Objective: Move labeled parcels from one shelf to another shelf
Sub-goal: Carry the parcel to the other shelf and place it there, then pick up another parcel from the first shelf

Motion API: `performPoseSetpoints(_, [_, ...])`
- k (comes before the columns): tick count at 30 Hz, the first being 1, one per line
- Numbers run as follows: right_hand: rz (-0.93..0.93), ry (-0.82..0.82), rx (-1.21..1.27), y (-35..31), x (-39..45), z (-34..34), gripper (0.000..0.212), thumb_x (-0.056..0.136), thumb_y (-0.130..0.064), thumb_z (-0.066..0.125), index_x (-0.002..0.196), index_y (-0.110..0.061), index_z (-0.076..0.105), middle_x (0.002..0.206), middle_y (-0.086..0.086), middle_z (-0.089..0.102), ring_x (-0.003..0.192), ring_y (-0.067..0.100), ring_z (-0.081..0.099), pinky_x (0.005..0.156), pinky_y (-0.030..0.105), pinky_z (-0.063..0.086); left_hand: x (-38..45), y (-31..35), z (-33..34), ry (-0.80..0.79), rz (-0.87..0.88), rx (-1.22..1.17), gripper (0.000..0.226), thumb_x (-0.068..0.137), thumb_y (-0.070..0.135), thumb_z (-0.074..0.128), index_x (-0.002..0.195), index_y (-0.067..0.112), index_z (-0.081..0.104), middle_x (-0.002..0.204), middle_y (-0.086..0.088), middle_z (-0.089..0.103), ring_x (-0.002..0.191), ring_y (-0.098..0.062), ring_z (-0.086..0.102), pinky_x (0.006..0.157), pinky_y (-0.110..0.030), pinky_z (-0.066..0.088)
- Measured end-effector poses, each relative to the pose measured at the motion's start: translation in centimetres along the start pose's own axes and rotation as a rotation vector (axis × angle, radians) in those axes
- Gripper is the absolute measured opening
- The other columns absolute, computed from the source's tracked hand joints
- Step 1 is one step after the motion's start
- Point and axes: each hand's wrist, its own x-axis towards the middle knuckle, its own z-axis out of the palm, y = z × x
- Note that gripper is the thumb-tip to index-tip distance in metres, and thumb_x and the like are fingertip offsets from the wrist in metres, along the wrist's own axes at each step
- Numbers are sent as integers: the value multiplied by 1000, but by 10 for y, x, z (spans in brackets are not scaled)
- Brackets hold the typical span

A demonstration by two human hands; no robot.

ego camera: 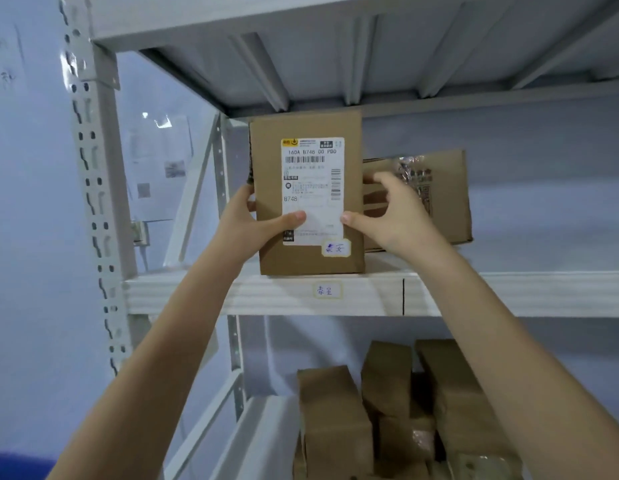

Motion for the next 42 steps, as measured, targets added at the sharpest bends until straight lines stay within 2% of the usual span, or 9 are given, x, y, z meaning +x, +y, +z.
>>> performPoseSetpoints(7, [58,91,-106,-14,-8,15,64,82,-18,70,139,-10,40,144,3,47,122,11,44,88,20,31,6,-14,-6,-64,72,-74,75,71,28,80,136,18,45,130,3,58,112,-8,53,72,-13,46])
performPoseSetpoints(12, [131,111,-85,-3,-18,23,67,79,-19,74,137,-8,41,142,7,50,132,22,45,109,32,36,6,-21,-3,-53,109,-85,83,70,32,80,141,18,40,135,3,54,117,-8,51,92,-23,47])
performPoseSetpoints(17, [147,167,-114,-3,-36,18,61,82,-21,70,136,-11,43,128,-3,50,118,9,46,102,26,40,-3,-25,-20,-26,-5,76,105,77,52,67,154,13,7,160,-4,18,148,-19,19,118,-37,22])
performPoseSetpoints(22, [-110,467,-111,12,-93,-10,14,87,-14,56,91,-27,59,84,-20,61,79,-4,60,77,15,51,-64,-42,-18,484,429,-129,34,90,25,46,115,2,54,111,-5,58,100,0,54,87,-17,44])
performPoseSetpoints(26, [157,350,-144,71,-152,-18,28,88,-7,57,78,-33,60,65,-12,63,56,3,61,58,15,53,-132,-79,58,-108,679,229,18,83,25,46,80,15,61,76,5,64,69,-12,59,62,-23,42])
performPoseSetpoints(30, [721,82,-116,142,-208,-38,16,86,-14,65,102,-16,63,80,-6,62,78,11,62,86,32,54,-146,-126,148,-847,70,182,30,89,32,56,115,18,62,105,3,68,100,-17,65,84,-29,52])
performPoseSetpoints(32, [1010,-56,-149,161,-239,-59,54,83,-30,68,130,-11,48,113,1,59,105,17,57,93,26,45,-151,-133,182,-1121,-280,108,58,88,41,58,137,14,44,126,-8,61,110,-23,62,87,-31,52])
performPoseSetpoints(35, [1239,-15,-170,181,-283,-102,78,80,-41,68,144,-11,34,145,11,42,130,26,45,103,32,40,-168,-131,219,-1291,-506,97,57,92,39,54,138,7,44,128,-15,58,110,-30,61,93,-36,50])
performPoseSetpoints(42, [1426,509,229,209,-359,-216,71,81,-30,71,139,-2,40,136,23,51,109,31,60,87,33,51,-212,-121,325,-1441,-723,68,91,84,44,64,154,13,14,149,-25,35,100,-41,62,79,-43,55])
